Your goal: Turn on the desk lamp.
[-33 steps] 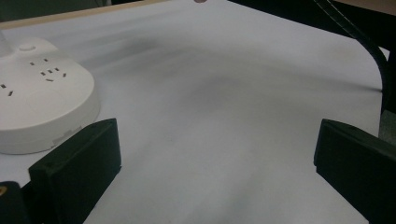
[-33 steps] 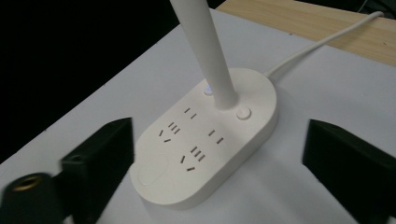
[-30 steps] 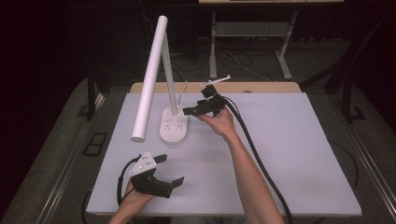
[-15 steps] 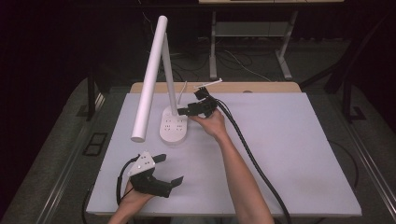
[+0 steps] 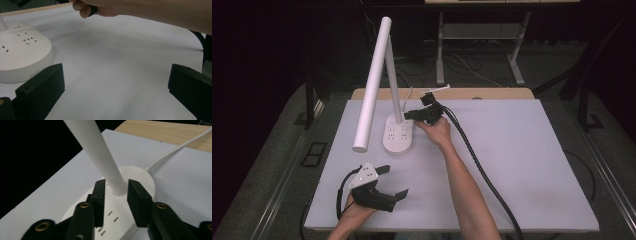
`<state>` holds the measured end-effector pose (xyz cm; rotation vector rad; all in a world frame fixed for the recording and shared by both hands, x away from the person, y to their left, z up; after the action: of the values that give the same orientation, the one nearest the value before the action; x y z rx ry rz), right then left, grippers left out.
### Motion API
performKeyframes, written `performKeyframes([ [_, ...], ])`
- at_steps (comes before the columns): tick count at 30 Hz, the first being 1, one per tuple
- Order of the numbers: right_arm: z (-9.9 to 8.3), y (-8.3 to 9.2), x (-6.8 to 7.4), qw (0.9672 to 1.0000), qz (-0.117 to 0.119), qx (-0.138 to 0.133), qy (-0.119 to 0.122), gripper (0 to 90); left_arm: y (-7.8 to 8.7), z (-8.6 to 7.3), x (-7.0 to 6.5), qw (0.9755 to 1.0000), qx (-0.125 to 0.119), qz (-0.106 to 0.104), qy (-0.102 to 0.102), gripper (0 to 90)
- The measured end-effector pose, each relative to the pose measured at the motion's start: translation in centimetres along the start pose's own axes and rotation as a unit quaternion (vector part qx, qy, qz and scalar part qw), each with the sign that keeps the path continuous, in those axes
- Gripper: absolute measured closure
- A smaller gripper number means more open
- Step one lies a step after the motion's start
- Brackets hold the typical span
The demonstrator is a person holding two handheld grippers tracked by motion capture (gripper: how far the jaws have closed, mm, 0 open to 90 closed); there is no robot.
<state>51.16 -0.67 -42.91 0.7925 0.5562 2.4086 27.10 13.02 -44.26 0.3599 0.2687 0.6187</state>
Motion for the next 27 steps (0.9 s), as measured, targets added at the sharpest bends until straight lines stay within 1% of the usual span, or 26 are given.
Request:
performKeyframes([
  [1,-0.1,-0.1,-0.1,1.0,0.001,0.002,0.001,73.6,0.0,0.0,0.0,1.0,0.0,0.0,0.0,0.0],
  [2,-0.1,-0.2,-0.1,1.0,0.002,0.002,-0.005,76.4,0.0,0.0,0.0,1.0,0.0,0.0,0.0,0.0],
  [7,-0.3,-0.8,-0.5,0.9997,0.01,-0.003,-0.02,89.1,0.0,0.0,0.0,1.0,0.001,0.0,-0.001,0.0],
  [10,-0.4,-1.2,-0.7,0.9996,0.006,-0.006,-0.026,89.2,0.0,0.0,0.0,1.0,-0.001,0.003,0.002,0.0],
  [15,-0.6,-1.9,-1.1,0.9991,-0.001,-0.013,-0.04,89.2,0.1,0.0,0.1,1.0,-0.002,0.003,0.001,0.0],
  [17,-0.8,-2.2,-1.3,0.9991,-0.003,-0.012,-0.04,89.2,0.1,0.1,0.1,1.0,-0.003,0.004,0.001,0.0],
  [20,-1.0,-2.5,-1.6,0.9987,-0.007,-0.011,-0.05,89.2,0.1,0.1,0.1,1.0,-0.003,0.004,0.001,0.0],
  [24,-1.3,-2.8,-1.8,0.9985,-0.006,-0.007,-0.054,89.2,0.1,0.1,0.1,1.0,-0.003,0.004,0.0,0.0],
  [27,-1.7,-3.3,-2.1,0.9987,-0.005,-0.002,-0.051,89.2,0.1,0.1,0.1,1.0,-0.003,0.004,0.0,0.0],
])
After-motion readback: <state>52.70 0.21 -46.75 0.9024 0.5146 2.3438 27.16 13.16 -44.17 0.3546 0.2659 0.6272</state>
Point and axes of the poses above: each handheld gripper's, and its own axes: y roughly backward along the jaws, z roughly out of its top, x roughly to its left, the point moved 5 cm from there along -y, roughly forward along the jaws, and after that the axes turned 1 degree about y, right-handed, at the moved point
